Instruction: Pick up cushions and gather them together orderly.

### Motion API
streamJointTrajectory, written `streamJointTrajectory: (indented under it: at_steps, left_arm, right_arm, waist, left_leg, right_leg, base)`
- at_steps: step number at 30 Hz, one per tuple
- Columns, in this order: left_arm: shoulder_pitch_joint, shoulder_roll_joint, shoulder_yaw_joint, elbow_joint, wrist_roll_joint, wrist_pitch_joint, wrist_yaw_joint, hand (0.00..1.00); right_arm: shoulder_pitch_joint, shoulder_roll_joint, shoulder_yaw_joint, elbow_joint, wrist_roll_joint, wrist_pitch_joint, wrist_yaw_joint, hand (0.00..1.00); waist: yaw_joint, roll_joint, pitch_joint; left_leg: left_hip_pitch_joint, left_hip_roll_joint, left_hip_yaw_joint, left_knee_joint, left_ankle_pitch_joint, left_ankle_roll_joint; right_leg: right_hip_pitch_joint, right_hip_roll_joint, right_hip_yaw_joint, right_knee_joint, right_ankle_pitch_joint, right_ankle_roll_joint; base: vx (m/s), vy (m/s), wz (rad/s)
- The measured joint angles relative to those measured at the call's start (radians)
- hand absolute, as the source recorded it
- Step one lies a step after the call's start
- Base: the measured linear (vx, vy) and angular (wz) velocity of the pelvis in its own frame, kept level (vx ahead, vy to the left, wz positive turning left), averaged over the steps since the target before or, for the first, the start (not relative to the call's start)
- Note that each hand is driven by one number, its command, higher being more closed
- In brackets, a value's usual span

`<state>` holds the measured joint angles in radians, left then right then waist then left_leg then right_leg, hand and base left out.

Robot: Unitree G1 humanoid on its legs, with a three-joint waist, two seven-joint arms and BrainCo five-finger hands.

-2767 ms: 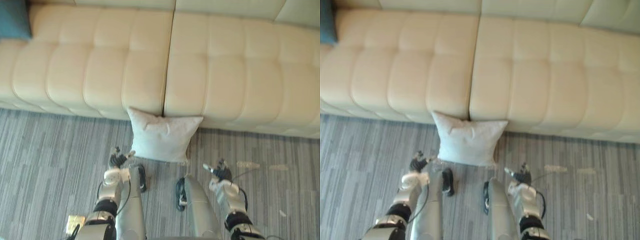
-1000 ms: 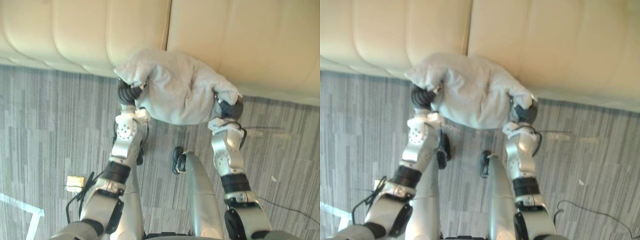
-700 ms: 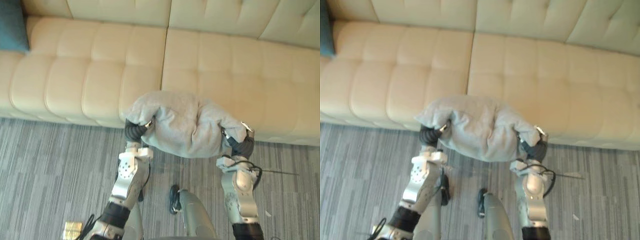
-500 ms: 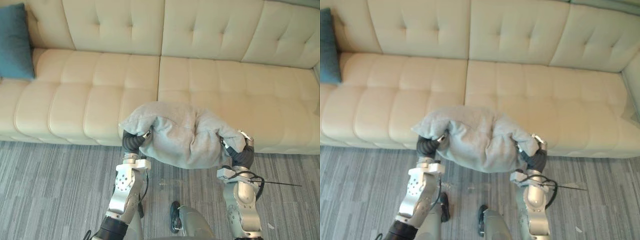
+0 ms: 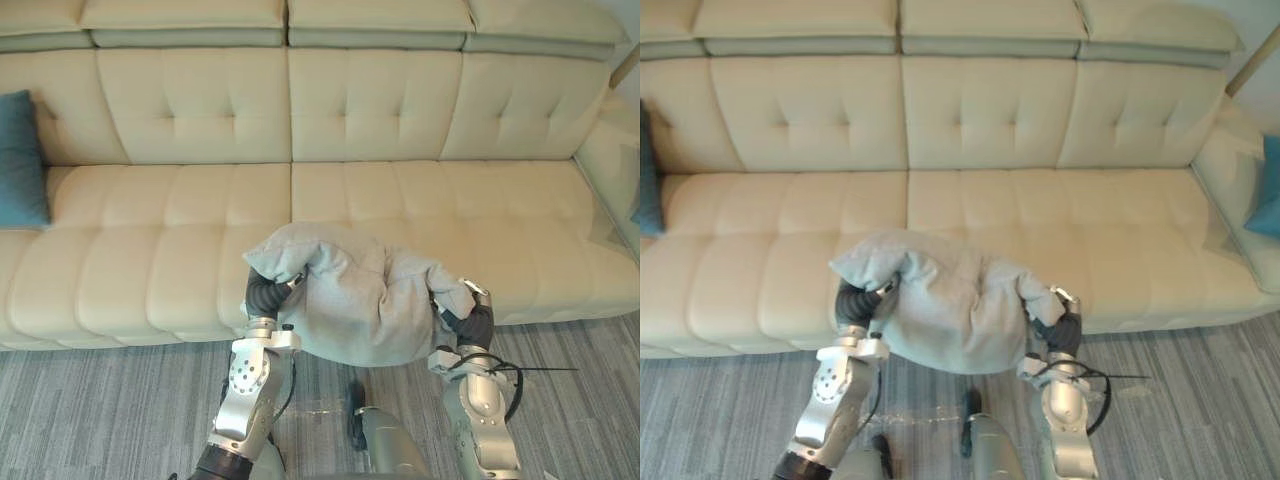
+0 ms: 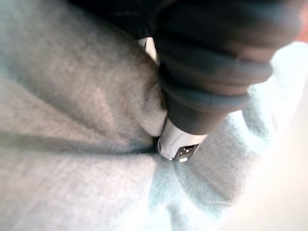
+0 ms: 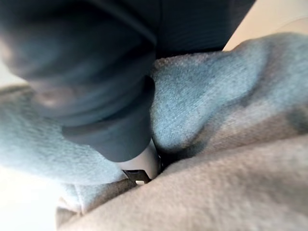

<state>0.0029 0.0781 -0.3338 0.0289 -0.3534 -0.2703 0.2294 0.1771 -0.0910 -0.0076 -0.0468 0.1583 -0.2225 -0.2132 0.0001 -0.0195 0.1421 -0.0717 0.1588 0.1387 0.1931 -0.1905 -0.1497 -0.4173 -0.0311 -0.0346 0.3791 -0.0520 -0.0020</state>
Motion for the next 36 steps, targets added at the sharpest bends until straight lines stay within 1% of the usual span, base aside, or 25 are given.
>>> streamJointTrajectory:
  at_steps: [1,2,3,4,5,6,7,9,10,11,12,13,14,15,16,17,18,20,21,22,23,24,28,30,36]
  left_arm:
    - [0.01,-0.001,-0.017,0.013,0.0,0.005,-0.001,1.0]
    - [0.016,-0.002,-0.027,0.016,0.0,0.006,-0.003,1.0]
    - [0.026,-0.007,-0.041,0.021,0.0,0.007,-0.022,1.0]
    - [0.038,-0.012,-0.048,0.023,-0.001,0.009,-0.04,1.0]
    - [0.047,-0.014,-0.048,0.022,-0.001,0.009,-0.043,1.0]
    - [0.063,-0.016,-0.047,0.022,-0.002,0.009,-0.048,1.0]
    - [0.089,-0.013,-0.045,0.022,-0.002,0.011,-0.059,1.0]
    - [0.099,-0.014,-0.046,0.022,-0.002,0.017,-0.063,1.0]
    - [0.1,-0.014,-0.046,0.022,-0.003,0.021,-0.066,1.0]
    - [0.1,-0.015,-0.046,0.022,-0.003,0.023,-0.066,1.0]
    - [0.099,-0.016,-0.047,0.022,-0.003,0.023,-0.066,1.0]
    - [0.098,-0.019,-0.047,0.021,-0.003,0.024,-0.068,1.0]
    - [0.098,-0.022,-0.047,0.02,-0.002,0.024,-0.068,1.0]
    - [0.097,-0.026,-0.05,0.017,-0.002,0.023,-0.069,1.0]
    - [0.099,-0.019,-0.054,0.014,-0.002,0.023,-0.071,1.0]
    - [0.097,-0.011,-0.054,0.014,-0.002,0.024,-0.075,1.0]
    - [0.097,-0.003,-0.058,0.012,-0.002,0.023,-0.078,1.0]
    - [0.101,0.003,-0.061,0.01,-0.001,0.023,-0.08,1.0]
    - [0.101,0.007,-0.061,0.01,-0.002,0.023,-0.08,1.0]
    - [0.104,0.012,-0.06,0.01,-0.002,0.02,-0.08,1.0]
    - [0.106,0.016,-0.059,0.006,-0.002,0.015,-0.08,1.0]
    - [0.106,0.018,-0.059,0.003,-0.002,0.014,-0.081,1.0]
    - [0.109,0.027,-0.06,0.003,-0.001,0.022,-0.081,1.0]
    - [0.108,0.03,-0.062,0.003,-0.001,0.025,-0.081,1.0]
    - [0.105,0.047,-0.08,0.018,0.004,0.037,-0.081,1.0]
  right_arm:
    - [0.018,0.0,-0.014,-0.004,0.001,0.002,0.0,1.0]
    - [0.033,0.002,-0.022,-0.013,0.002,0.002,0.001,1.0]
    - [0.07,0.003,-0.034,-0.04,0.005,0.002,0.001,1.0]
    - [0.117,0.002,-0.036,-0.077,0.012,0.002,0.005,1.0]
    - [0.133,0.002,-0.036,-0.093,0.016,0.002,0.008,1.0]
    - [0.156,0.001,-0.035,-0.119,0.019,0.003,0.015,1.0]
    - [0.168,0.0,-0.029,-0.14,0.021,0.004,0.017,1.0]
    - [0.166,0.001,-0.029,-0.146,0.04,0.004,0.016,1.0]
    - [0.167,0.001,-0.029,-0.158,0.04,0.005,0.016,1.0]
    - [0.168,0.001,-0.029,-0.164,0.041,0.005,0.016,1.0]
    - [0.169,0.0,-0.029,-0.174,0.04,0.008,0.015,1.0]
    - [0.168,-0.002,-0.029,-0.177,0.04,0.007,0.015,1.0]
    - [0.168,-0.005,-0.03,-0.177,0.04,0.007,0.014,1.0]
    - [0.167,-0.012,-0.032,-0.178,0.04,0.007,0.013,1.0]
    - [0.166,-0.018,-0.036,-0.17,0.04,0.01,0.013,1.0]
    - [0.167,-0.005,-0.04,-0.169,0.04,0.018,0.013,1.0]
    - [0.167,0.019,-0.054,-0.17,0.038,0.021,0.013,1.0]
    - [0.16,0.039,-0.066,-0.169,0.037,0.022,0.015,1.0]
    - [0.147,0.043,-0.067,-0.162,0.037,0.023,0.016,1.0]
    - [0.127,0.045,-0.066,-0.138,0.037,0.022,0.018,1.0]
    - [0.11,0.051,-0.067,-0.121,0.037,0.022,0.019,1.0]
    - [0.093,0.054,-0.067,-0.096,0.037,0.019,0.019,1.0]
    - [0.038,0.035,-0.067,-0.02,0.037,0.018,0.018,1.0]
    - [0.015,0.016,-0.067,0.022,0.037,0.019,0.018,1.0]
    - [-0.019,-0.023,-0.067,0.096,0.035,0.027,0.018,1.0]
  waist:
    - [-0.003,0.008,-0.009]
    - [-0.004,0.015,-0.015]
    - [-0.013,0.027,-0.019]
    - [-0.012,0.033,-0.019]
    - [-0.007,0.036,-0.02]
    - [0.008,0.044,-0.021]
    - [0.029,0.053,-0.029]
    - [0.036,0.053,-0.036]
    - [0.043,0.051,-0.037]
    - [0.045,0.05,-0.037]
    - [0.046,0.048,-0.04]
    - [0.047,0.043,-0.041]
    - [0.047,0.043,-0.043]
    - [0.048,0.053,-0.052]
    - [0.047,0.05,-0.069]
    - [0.043,0.032,-0.08]
    - [0.038,0.011,-0.092]
    - [0.043,-0.011,-0.108]
    - [0.042,-0.008,-0.106]
    - [0.041,-0.01,-0.112]
    - [0.039,-0.023,-0.121]
    - [0.028,-0.039,-0.132]
    - [0.024,-0.034,-0.135]
    - [0.012,-0.031,-0.137]
    - [-0.001,-0.018,-0.143]
  left_leg:
    - [0.038,0.014,-0.032,-0.015,0.007,-0.012]
    - [0.04,0.023,-0.047,-0.003,0.005,-0.014]
    - [0.005,0.047,-0.08,0.113,-0.01,-0.022]
    - [-0.109,0.08,-0.113,0.364,-0.004,-0.007]
    - [-0.156,0.096,-0.126,0.479,0.016,0.02]
    - [-0.232,0.128,-0.132,0.654,0.061,0.059]
    - [-0.319,0.16,-0.093,0.83,0.085,0.078]
    - [-0.377,0.171,-0.006,0.869,0.065,0.109]
    - [-0.387,0.172,0.053,0.821,0.047,0.135]
    - [-0.385,0.172,0.075,0.775,0.038,0.14]
    - [-0.37,0.165,0.109,0.651,0.029,0.134]
    - [-0.336,0.139,0.129,0.484,0.032,0.13]
    - [-0.318,0.121,0.126,0.395,0.045,0.123]
    - [-0.27,0.084,0.121,0.216,0.131,0.117]
    - [-0.234,0.062,0.112,0.121,0.167,0.074]
    - [-0.225,0.039,0.113,0.095,0.177,0.079]
    - [-0.197,0.009,0.121,0.032,0.197,0.09]
    - [-0.155,-0.018,0.128,-0.027,0.207,0.1]
    - [-0.131,-0.015,0.127,-0.048,0.21,0.104]
    - [-0.101,-0.013,0.13,-0.073,0.213,0.102]
    - [-0.096,-0.023,0.135,-0.083,0.212,0.102]
    - [-0.104,-0.04,0.126,-0.089,0.212,0.1]
    - [-0.099,-0.04,0.128,-0.143,0.238,0.073]
    - [-0.095,-0.041,0.123,-0.175,0.259,0.073]
    - [-0.077,-0.046,0.095,-0.232,0.294,0.074]
  right_leg:
    - [0.007,0.005,-0.013,0.064,-0.058,0.001]
    - [0.025,0.009,-0.027,0.061,-0.082,-0.005]
    - [0.077,0.019,-0.071,0.029,-0.113,-0.019]
    - [0.135,0.04,-0.104,0.001,-0.13,-0.031]
    - [0.157,0.053,-0.113,-0.007,-0.133,-0.046]
    - [0.197,0.075,-0.13,-0.017,-0.145,-0.068]
    - [0.249,0.092,-0.132,-0.027,-0.165,-0.096]
    - [0.284,0.088,-0.124,-0.044,-0.177,-0.109]
    - [0.304,0.078,-0.119,-0.062,-0.177,-0.109]
    - [0.319,0.073,-0.118,-0.071,-0.176,-0.108]
    - [0.34,0.057,-0.12,-0.084,-0.175,-0.107]
    - [0.355,0.044,-0.12,-0.088,-0.176,-0.1]
    - [0.36,0.039,-0.119,-0.087,-0.177,-0.085]
    - [0.377,0.031,-0.107,-0.085,-0.192,-0.042]
    - [0.386,0.028,-0.084,-0.086,-0.212,-0.01]
    - [0.384,0.011,-0.074,-0.087,-0.215,-0.005]
    - [0.384,-0.009,-0.052,-0.088,-0.203,0.013]
    - [0.383,-0.021,-0.016,-0.057,-0.194,0.028]
    - [0.368,-0.019,0.005,-0.013,-0.188,0.046]
    - [0.36,-0.02,0.046,-0.047,-0.223,0.043]
    - [0.356,-0.035,0.062,-0.111,-0.175,0.04]
    - [0.355,-0.047,0.084,-0.143,-0.152,0.048]
    - [0.351,-0.036,0.105,-0.184,-0.143,0.049]
    - [0.346,-0.03,0.106,-0.193,-0.139,0.049]
    - [0.35,-0.025,0.11,-0.218,-0.115,0.054]
  base:
    - [0.24,-0.193,0.31]
    - [0.38,-0.285,0.6]
    - [0.35,-0.27,0.85]
    - [0.33,-0.255,0.8]
    - [0.25,-0.176,0.39]
    - [0.25,-0.103,-0.11]
    - [0.31,-0.074,-0.17]
    - [0.27,-0.013,-0.11]
    - [0.22,0.014,-0.07]
    - [0.35,0.048,-0.04]
    - [0.35,0.084,0.04]
    - [0.34,0.109,0.07]
    - [0.27,0.151,0.07]
    - [0.26,0.187,0.03]
    - [0.27,0.176,0.13]
    - [0.28,0.16,0.27]
    - [0.22,0.113,0.32]
    - [0.23,0.131,0.15]
    - [0.18,0.091,0.0]
    - [0.14,0.052,-0.05]
    - [0.1,0.008,0.09]
    - [0.14,-0.017,0.04]
    - [0.08,-0.035,-0.11]
    - [0.02,-0.06,-0.02]
    - [0.0,-0.009,-0.01]
